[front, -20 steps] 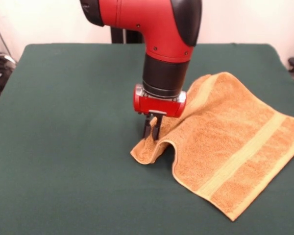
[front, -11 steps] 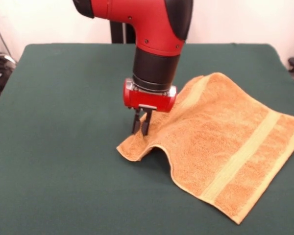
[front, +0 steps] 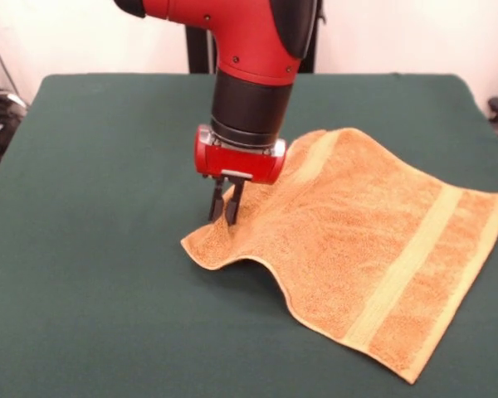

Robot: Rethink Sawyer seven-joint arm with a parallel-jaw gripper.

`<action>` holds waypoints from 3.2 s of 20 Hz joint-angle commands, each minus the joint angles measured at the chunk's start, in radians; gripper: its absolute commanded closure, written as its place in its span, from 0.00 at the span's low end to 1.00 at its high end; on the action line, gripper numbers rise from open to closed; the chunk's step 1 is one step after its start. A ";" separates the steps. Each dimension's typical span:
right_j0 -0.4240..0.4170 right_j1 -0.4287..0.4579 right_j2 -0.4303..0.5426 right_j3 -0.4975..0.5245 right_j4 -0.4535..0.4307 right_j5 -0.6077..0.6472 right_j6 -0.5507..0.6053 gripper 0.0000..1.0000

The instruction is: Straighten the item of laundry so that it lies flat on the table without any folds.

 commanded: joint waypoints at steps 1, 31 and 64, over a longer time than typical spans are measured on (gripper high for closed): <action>0.001 0.019 0.024 0.047 -0.046 0.042 0.037 1.00; -0.069 -0.003 0.045 0.051 -0.146 0.040 0.007 1.00; -0.154 0.046 0.198 0.072 -0.125 -0.009 0.005 0.00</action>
